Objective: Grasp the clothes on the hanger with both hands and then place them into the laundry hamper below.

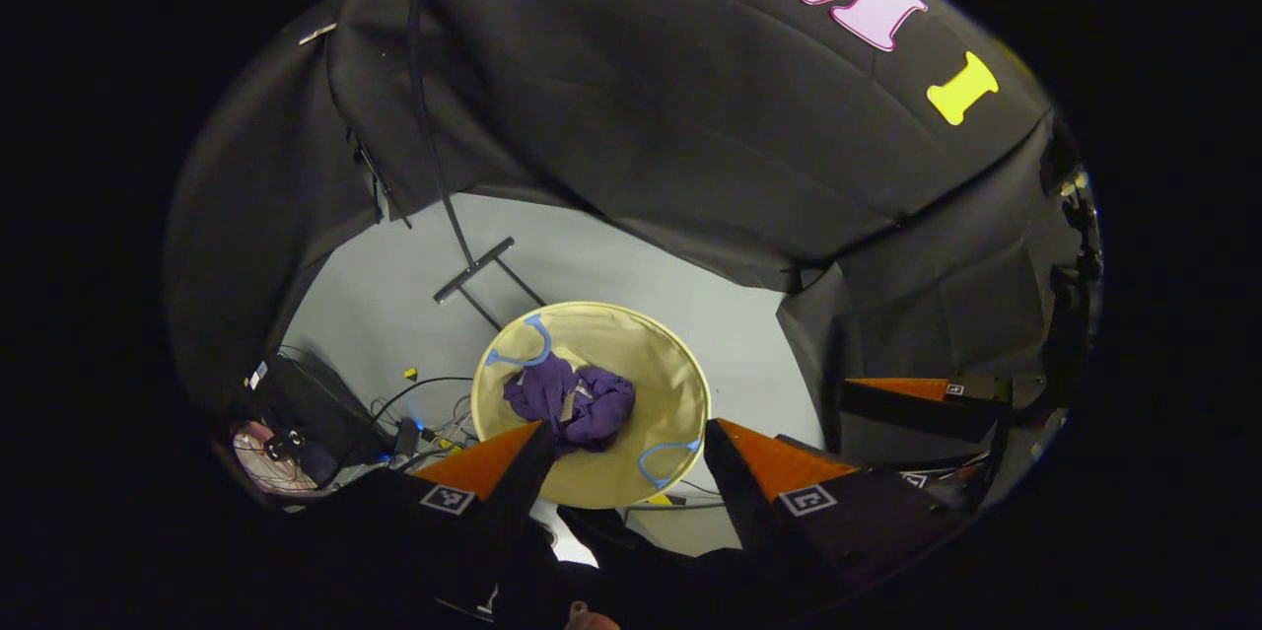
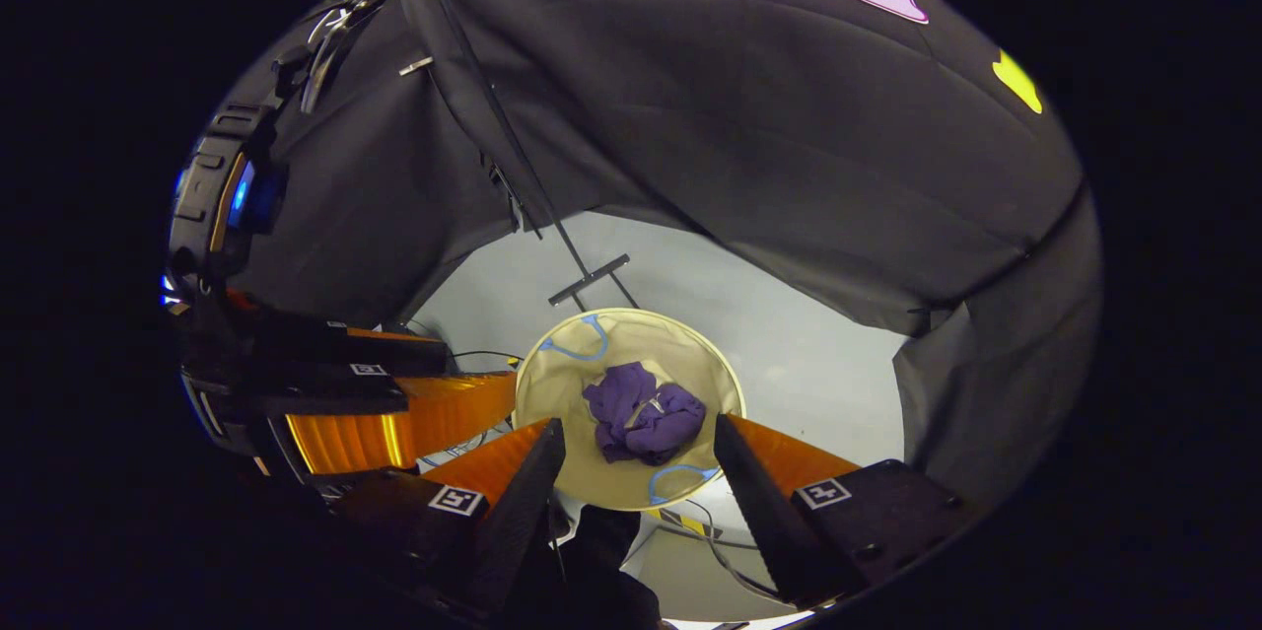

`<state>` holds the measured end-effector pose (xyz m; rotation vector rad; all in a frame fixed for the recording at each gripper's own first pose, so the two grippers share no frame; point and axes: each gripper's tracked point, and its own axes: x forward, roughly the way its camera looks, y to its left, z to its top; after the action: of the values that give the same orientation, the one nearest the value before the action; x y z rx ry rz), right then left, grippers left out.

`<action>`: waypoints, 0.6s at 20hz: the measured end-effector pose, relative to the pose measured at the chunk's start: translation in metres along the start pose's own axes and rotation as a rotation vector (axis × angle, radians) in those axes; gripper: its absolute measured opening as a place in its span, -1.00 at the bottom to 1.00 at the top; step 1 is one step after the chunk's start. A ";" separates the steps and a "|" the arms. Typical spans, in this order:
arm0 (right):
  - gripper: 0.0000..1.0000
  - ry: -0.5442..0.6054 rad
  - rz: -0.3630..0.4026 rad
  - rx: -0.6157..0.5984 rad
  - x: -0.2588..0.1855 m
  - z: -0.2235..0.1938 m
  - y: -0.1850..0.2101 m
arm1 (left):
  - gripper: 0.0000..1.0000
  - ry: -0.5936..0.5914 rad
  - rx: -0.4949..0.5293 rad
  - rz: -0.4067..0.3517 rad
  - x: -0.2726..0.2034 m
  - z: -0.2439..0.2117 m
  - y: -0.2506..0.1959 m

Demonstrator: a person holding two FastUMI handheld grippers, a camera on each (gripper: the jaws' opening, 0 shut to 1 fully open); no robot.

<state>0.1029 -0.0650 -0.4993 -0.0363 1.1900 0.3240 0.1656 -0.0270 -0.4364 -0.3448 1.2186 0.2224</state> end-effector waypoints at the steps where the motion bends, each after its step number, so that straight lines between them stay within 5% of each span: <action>1: 0.97 -0.005 0.004 0.004 -0.002 0.003 0.001 | 0.84 -0.007 -0.005 -0.004 -0.001 0.000 -0.001; 12: 0.98 -0.172 0.016 0.093 -0.049 0.032 0.037 | 0.86 -0.177 0.046 -0.103 -0.060 0.018 0.000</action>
<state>0.1061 -0.0347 -0.4365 0.0805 1.0342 0.2796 0.1617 -0.0192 -0.3740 -0.3393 1.0276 0.1325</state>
